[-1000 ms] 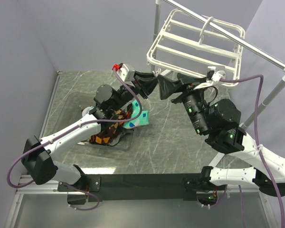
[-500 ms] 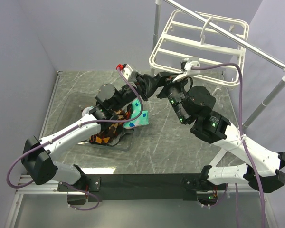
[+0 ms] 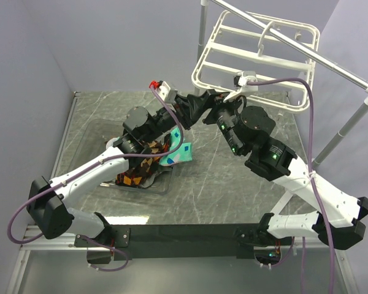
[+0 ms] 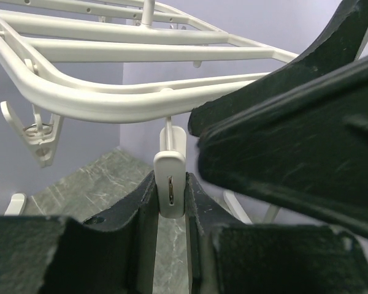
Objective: Clip the socks to the hanger
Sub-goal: Open the clamp at the hanger.
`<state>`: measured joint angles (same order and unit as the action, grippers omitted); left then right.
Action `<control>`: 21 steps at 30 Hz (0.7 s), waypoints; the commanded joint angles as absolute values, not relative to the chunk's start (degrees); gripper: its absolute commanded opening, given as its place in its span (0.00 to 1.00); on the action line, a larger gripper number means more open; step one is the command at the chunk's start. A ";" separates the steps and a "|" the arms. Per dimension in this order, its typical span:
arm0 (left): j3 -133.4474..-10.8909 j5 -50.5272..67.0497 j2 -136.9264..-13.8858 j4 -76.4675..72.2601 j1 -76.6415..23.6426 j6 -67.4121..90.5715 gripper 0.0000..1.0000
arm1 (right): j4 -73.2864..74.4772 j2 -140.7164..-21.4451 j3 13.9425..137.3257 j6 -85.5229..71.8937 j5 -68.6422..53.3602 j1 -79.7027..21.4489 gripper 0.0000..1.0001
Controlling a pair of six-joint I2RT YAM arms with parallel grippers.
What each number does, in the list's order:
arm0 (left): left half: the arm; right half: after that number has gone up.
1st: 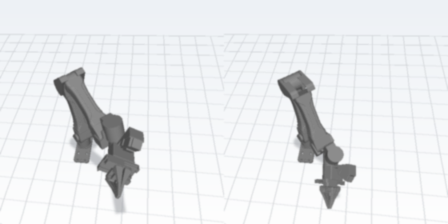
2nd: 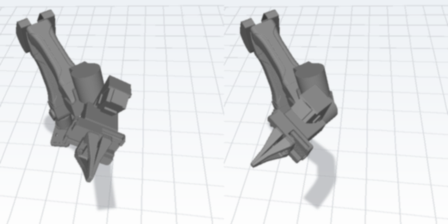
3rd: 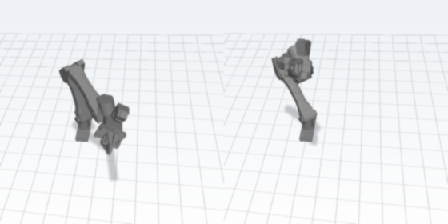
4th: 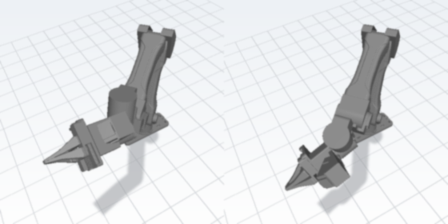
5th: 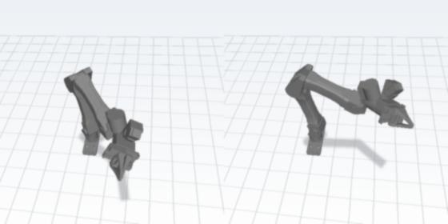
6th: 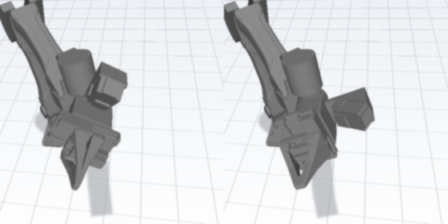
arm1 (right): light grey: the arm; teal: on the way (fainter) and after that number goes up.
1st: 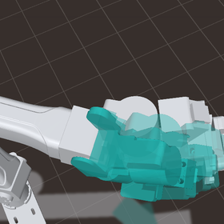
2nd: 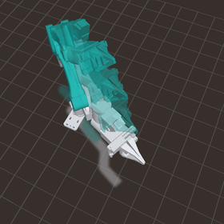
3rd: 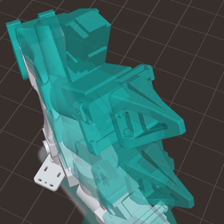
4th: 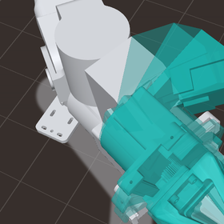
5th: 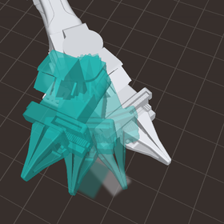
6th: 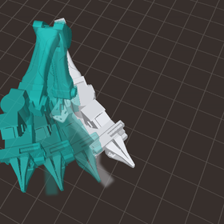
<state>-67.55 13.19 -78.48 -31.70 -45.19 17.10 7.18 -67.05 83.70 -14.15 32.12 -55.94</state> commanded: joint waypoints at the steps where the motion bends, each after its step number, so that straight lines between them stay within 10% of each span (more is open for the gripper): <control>1: -70.05 15.38 -75.67 -32.26 -45.26 18.02 0.16 | 9.04 -68.11 86.92 -15.47 33.05 -54.58 0.80; 21: -68.99 16.17 -74.44 -32.70 -45.18 18.19 0.16 | 5.27 -70.48 86.40 -15.64 32.34 -53.53 0.58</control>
